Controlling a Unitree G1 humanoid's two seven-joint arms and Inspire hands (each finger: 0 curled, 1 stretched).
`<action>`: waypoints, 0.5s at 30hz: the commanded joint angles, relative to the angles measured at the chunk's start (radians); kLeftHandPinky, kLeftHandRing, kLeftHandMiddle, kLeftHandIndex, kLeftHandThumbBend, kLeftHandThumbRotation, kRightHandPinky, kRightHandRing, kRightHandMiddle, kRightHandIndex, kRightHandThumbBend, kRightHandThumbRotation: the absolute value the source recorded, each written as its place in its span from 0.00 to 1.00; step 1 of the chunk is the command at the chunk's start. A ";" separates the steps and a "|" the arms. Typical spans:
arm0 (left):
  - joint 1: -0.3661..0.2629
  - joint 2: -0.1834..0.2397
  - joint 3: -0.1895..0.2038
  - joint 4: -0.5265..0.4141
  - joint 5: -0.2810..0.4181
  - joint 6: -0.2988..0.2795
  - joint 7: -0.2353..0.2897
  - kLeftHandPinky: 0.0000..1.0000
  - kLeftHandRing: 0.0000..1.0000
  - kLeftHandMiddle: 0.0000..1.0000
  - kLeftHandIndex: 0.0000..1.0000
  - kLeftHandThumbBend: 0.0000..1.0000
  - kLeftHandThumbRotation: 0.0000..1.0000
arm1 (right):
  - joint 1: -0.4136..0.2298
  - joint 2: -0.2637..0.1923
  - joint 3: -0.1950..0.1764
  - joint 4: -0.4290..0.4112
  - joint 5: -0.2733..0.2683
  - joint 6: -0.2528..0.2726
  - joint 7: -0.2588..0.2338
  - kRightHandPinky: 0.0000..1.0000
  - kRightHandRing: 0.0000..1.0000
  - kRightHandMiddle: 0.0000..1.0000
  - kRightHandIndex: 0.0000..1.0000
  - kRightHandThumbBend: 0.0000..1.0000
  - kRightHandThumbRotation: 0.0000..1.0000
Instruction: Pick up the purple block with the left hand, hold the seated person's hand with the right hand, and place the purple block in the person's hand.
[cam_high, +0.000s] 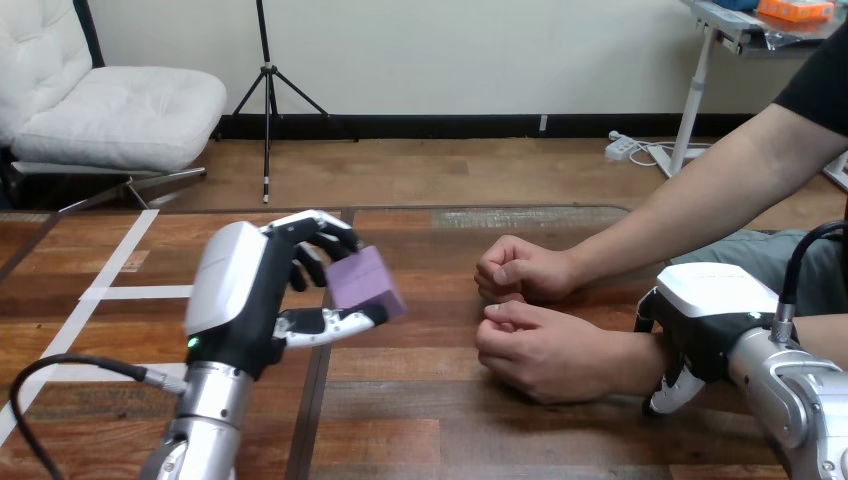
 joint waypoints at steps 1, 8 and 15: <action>-0.033 -0.024 0.006 -0.090 -0.032 -0.042 -0.028 0.34 0.42 0.51 0.54 0.62 0.00 | -0.010 -0.023 -0.031 -0.055 0.019 0.001 0.004 0.27 0.37 0.47 0.63 0.70 0.00; -0.029 -0.045 0.006 -0.136 -0.036 -0.040 -0.067 0.35 0.42 0.51 0.54 0.63 0.00 | -0.006 -0.025 -0.037 -0.088 0.011 0.010 0.016 0.24 0.34 0.44 0.66 0.71 0.00; -0.027 -0.066 0.006 -0.183 -0.031 -0.038 -0.096 0.36 0.43 0.51 0.54 0.63 0.00 | 0.004 -0.036 -0.050 -0.133 0.017 -0.003 0.014 0.27 0.37 0.46 0.62 0.71 0.00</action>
